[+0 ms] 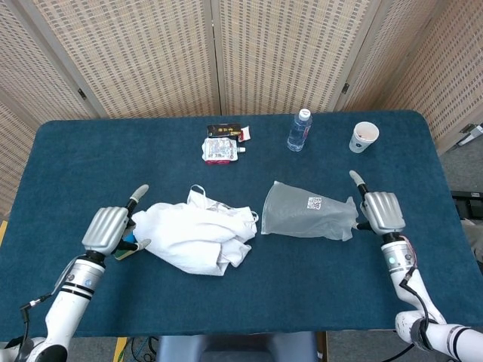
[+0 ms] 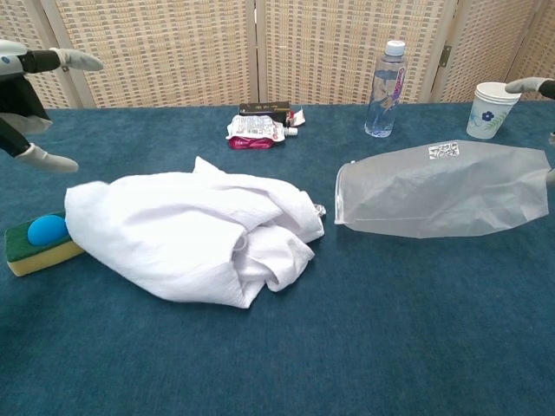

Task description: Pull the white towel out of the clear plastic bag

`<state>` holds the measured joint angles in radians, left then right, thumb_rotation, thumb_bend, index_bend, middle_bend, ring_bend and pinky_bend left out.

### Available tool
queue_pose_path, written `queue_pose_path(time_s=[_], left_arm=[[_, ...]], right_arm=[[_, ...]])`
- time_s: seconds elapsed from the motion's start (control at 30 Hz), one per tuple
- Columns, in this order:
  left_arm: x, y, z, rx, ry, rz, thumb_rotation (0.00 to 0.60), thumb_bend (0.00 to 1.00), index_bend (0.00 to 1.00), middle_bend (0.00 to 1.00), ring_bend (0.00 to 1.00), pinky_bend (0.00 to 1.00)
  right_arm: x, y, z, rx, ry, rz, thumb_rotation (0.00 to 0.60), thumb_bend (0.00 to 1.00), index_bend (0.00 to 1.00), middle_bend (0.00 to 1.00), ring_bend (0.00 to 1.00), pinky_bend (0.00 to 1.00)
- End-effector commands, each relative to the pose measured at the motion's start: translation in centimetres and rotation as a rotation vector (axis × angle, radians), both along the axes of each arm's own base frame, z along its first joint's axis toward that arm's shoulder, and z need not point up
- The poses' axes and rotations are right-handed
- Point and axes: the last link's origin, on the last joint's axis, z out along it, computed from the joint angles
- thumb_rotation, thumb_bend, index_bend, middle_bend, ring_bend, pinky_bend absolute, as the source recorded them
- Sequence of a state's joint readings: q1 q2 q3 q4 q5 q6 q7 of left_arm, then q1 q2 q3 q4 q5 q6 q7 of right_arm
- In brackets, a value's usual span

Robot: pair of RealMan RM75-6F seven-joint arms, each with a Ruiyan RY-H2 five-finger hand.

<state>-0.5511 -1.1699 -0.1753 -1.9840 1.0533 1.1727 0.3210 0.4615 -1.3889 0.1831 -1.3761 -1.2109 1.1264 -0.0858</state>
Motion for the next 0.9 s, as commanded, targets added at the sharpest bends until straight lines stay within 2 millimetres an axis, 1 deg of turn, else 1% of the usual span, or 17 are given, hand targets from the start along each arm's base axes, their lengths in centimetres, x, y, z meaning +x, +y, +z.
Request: queue_pose_path(time_s=[0.03, 0.1, 0.17, 0.23, 0.37, 0.5, 0.57, 0.63, 0.7, 0.73, 0.8, 0.83, 0.9], left_arm=[[-0.3, -0.3, 0.7, -0.03, 0.021, 0.007, 0.6, 0.0, 0.0, 1.0, 0.94, 1.0], [-0.6, -0.4, 1.2, -0.033, 0.031, 0.012, 0.6, 0.0, 0.0, 0.99, 0.91, 1.0], [-1.0, -0.6, 1.9, -0.022, 0.041, 0.022, 0.6, 0.0, 0.0, 0.95, 0.85, 1.0], [-1.5, -0.7, 2.4, -0.01, 0.049, 0.032, 0.6, 0.0, 0.0, 0.92, 0.83, 1.0], [-2.5, -1.1, 3.5, 0.013, 0.064, 0.055, 0.6, 0.0, 0.04, 0.91, 0.82, 1.0], [-3.0, -1.4, 4.3, 0.032, 0.067, 0.063, 0.6, 0.0, 0.07, 0.91, 0.82, 1.0], [-3.1, -1.5, 4.6, 0.048, 0.063, 0.063, 0.6, 0.0, 0.1, 0.91, 0.82, 1.0], [-3.2, -1.5, 5.0, 0.069, 0.065, 0.063, 0.6, 0.0, 0.12, 0.91, 0.81, 1.0], [-3.5, -1.5, 5.4, 0.102, 0.082, 0.06, 0.6, 0.0, 0.13, 0.88, 0.79, 1.0], [-3.7, -1.6, 5.7, 0.112, 0.091, 0.06, 0.6, 0.0, 0.13, 0.85, 0.77, 1.0], [-4.0, -1.8, 6.5, 0.127, 0.107, 0.068, 0.6, 0.0, 0.13, 0.75, 0.72, 0.98], [-4.3, -1.9, 7.2, 0.139, 0.116, 0.076, 0.6, 0.0, 0.13, 0.67, 0.67, 0.95], [-4.8, -2.1, 8.2, 0.158, 0.138, 0.088, 0.6, 0.0, 0.13, 0.57, 0.6, 0.87]], right_arm=[[0.2, 0.1, 0.5, -0.005, -0.009, 0.009, 0.6, 0.0, 0.0, 0.91, 0.89, 0.95], [0.3, 0.3, 1.0, -0.008, -0.017, 0.014, 0.6, 0.0, 0.0, 0.86, 0.85, 0.91], [0.3, 0.4, 1.8, -0.013, -0.025, 0.017, 0.6, 0.0, 0.0, 0.81, 0.8, 0.88], [0.3, 0.6, 2.6, -0.017, -0.025, 0.016, 0.6, 0.0, 0.0, 0.76, 0.77, 0.86], [0.1, 1.2, 4.8, -0.023, -0.017, 0.001, 0.6, 0.0, 0.0, 0.66, 0.67, 0.79], [0.1, 1.9, 6.4, -0.004, -0.024, -0.031, 0.6, 0.0, 0.0, 0.51, 0.52, 0.71], [0.2, 2.1, 7.2, -0.014, -0.028, -0.036, 0.6, 0.0, 0.0, 0.46, 0.46, 0.68], [0.2, 2.2, 7.6, -0.029, -0.02, -0.038, 0.6, 0.0, 0.0, 0.44, 0.44, 0.66], [0.3, 2.4, 8.1, -0.043, -0.004, -0.036, 0.6, 0.0, 0.0, 0.43, 0.44, 0.66], [0.4, 2.6, 8.2, -0.046, 0.009, -0.033, 0.6, 0.0, 0.0, 0.43, 0.44, 0.66], [0.5, 2.9, 8.5, -0.049, 0.032, -0.026, 0.6, 0.0, 0.02, 0.43, 0.44, 0.66], [0.5, 3.1, 8.8, -0.049, 0.045, -0.021, 0.6, 0.0, 0.03, 0.43, 0.44, 0.66], [0.6, 3.6, 9.2, -0.052, 0.059, -0.015, 0.6, 0.0, 0.05, 0.43, 0.44, 0.66]])
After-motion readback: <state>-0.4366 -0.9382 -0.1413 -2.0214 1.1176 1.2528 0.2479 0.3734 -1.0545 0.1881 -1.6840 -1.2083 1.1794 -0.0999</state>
